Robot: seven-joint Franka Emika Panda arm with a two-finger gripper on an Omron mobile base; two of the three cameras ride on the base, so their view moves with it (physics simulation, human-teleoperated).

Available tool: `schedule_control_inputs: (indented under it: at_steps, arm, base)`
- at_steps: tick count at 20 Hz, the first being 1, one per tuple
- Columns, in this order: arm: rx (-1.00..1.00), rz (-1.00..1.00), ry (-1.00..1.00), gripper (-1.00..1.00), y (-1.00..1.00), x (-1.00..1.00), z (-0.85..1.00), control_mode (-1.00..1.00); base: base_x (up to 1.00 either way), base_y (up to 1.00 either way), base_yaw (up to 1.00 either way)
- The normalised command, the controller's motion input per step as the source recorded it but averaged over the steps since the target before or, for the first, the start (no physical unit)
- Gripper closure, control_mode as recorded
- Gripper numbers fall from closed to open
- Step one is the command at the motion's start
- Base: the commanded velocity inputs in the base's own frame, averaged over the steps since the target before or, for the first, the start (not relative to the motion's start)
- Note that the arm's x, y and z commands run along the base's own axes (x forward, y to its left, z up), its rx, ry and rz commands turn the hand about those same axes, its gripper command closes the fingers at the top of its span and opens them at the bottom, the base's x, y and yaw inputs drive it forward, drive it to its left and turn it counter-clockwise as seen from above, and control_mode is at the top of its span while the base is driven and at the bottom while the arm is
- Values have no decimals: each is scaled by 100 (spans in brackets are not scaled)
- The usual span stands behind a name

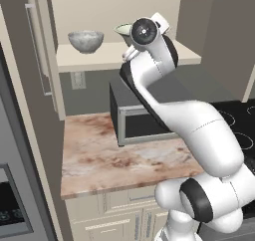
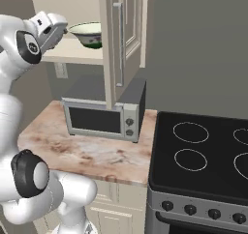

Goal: Take the smaller bowl and place it next to the appetizer plate on the dining counter , and place the larger bowl next to the plate with cooked food.

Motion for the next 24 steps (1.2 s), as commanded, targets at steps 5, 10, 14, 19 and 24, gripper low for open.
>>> schedule_control_inputs:
  at_steps: [5, 10, 14, 19, 24]
  arm:
    - [0, 0, 0, -100, -7, 64, -1, -100]
    - [0, 0, 2, -100, -8, 56, -6, -100]
    - [0, 0, 4, -100, -11, 46, -12, -100]
    - [0, 0, 2, -100, -9, 42, -6, -100]
    - [-1, 0, 2, -100, -4, 43, -8, -100]
  base:
    - [0, 0, 0]
    - [0, 0, 0]
    - [0, 0, 0]
    - [0, 0, 0]
    - [0, 0, 0]
